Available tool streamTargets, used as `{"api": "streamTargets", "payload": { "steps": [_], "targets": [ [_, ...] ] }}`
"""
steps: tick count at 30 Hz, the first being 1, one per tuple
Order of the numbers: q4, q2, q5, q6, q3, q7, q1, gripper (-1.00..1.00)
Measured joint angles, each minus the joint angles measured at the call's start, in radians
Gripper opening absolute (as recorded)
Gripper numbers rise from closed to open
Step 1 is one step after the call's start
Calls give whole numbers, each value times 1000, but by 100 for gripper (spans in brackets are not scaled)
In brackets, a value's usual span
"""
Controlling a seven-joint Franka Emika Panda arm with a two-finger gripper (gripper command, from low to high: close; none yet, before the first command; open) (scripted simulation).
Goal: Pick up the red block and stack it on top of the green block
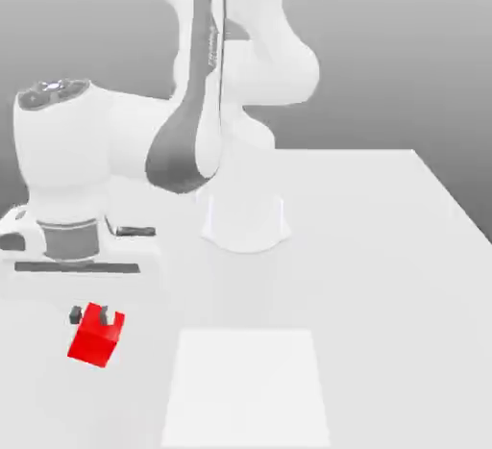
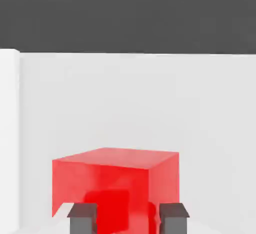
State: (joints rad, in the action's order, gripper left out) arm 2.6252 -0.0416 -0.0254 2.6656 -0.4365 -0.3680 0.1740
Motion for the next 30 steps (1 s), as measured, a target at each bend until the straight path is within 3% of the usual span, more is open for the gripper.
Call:
{"api": "streamTargets", "payload": {
  "steps": [16, 30],
  "targets": [
    [258, 307, -321, -21, -209, -255, 545, -100],
    [281, 181, -78, 99, -314, -91, 420, -100]
  ]
}}
